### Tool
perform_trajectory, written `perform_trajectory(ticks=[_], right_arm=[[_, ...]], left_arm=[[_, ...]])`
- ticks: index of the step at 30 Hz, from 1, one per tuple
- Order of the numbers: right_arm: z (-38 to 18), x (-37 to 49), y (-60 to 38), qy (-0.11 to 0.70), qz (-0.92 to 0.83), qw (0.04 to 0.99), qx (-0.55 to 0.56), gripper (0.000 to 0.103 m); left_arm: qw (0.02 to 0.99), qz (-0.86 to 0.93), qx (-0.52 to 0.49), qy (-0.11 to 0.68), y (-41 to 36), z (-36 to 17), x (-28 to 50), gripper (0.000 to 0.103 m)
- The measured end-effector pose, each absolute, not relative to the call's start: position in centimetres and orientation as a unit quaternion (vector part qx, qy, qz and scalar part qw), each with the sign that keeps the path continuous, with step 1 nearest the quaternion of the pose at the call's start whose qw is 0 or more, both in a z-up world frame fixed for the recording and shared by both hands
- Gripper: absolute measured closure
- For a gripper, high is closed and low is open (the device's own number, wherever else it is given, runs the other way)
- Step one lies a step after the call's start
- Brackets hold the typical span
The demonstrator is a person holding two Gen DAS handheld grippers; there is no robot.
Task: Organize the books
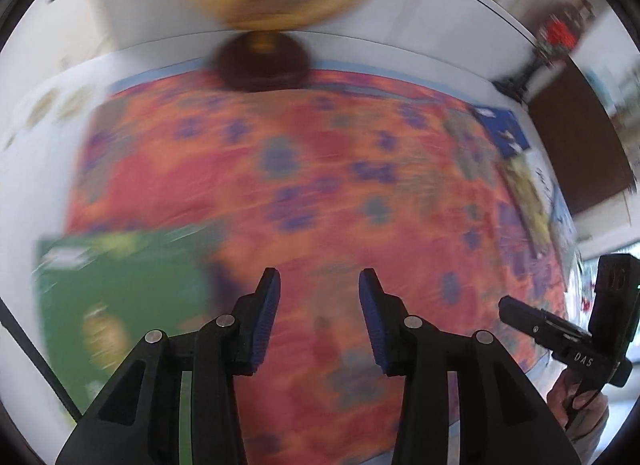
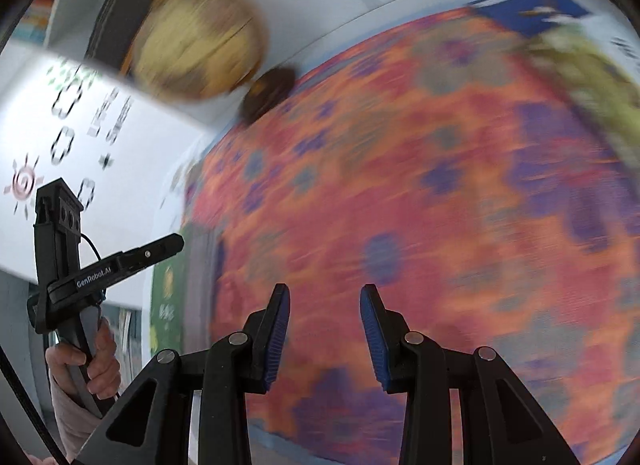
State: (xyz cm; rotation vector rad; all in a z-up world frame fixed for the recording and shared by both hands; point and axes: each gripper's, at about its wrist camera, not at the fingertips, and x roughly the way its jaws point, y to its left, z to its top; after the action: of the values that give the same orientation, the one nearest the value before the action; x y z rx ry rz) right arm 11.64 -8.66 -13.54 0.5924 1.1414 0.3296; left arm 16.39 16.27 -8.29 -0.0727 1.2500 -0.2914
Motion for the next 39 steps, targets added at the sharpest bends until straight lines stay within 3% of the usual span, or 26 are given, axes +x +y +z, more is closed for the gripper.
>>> perform_trajectory(ticks=[15, 21, 24, 27, 30, 39], right_arm=[[-13.2, 6.8, -35.9, 0.442, -0.062, 0.818, 0.364, 0.068], [-14.0, 4.6, -42.1, 0.431, -0.206, 0.810, 0.341, 0.068], [-15.1, 4.2, -43.3, 0.450, -0.231, 0.796, 0.332, 0.068], [-15.9, 4.7, -43.2, 0.458, -0.226, 0.794, 0.331, 0.067], [-15.7, 5.4, -42.3, 0.467, -0.218, 0.797, 0.315, 0.056], [-15.1, 7.2, -39.6, 0.479, -0.185, 0.815, 0.270, 0.053]], left_arm=[[0.738, -0.331, 0.072, 0.584, -16.1, -11.8, 20.7, 0.063], [0.711, -0.392, 0.109, 0.573, -25.5, -13.5, 20.3, 0.063], [0.721, -0.403, 0.148, 0.545, -28.1, -13.5, 19.2, 0.062], [0.722, -0.407, 0.175, 0.532, -29.4, -13.5, 18.2, 0.055], [0.709, -0.427, 0.187, 0.530, -29.9, -13.4, 17.5, 0.054], [0.701, -0.436, 0.216, 0.522, -28.4, -13.2, 15.6, 0.053]])
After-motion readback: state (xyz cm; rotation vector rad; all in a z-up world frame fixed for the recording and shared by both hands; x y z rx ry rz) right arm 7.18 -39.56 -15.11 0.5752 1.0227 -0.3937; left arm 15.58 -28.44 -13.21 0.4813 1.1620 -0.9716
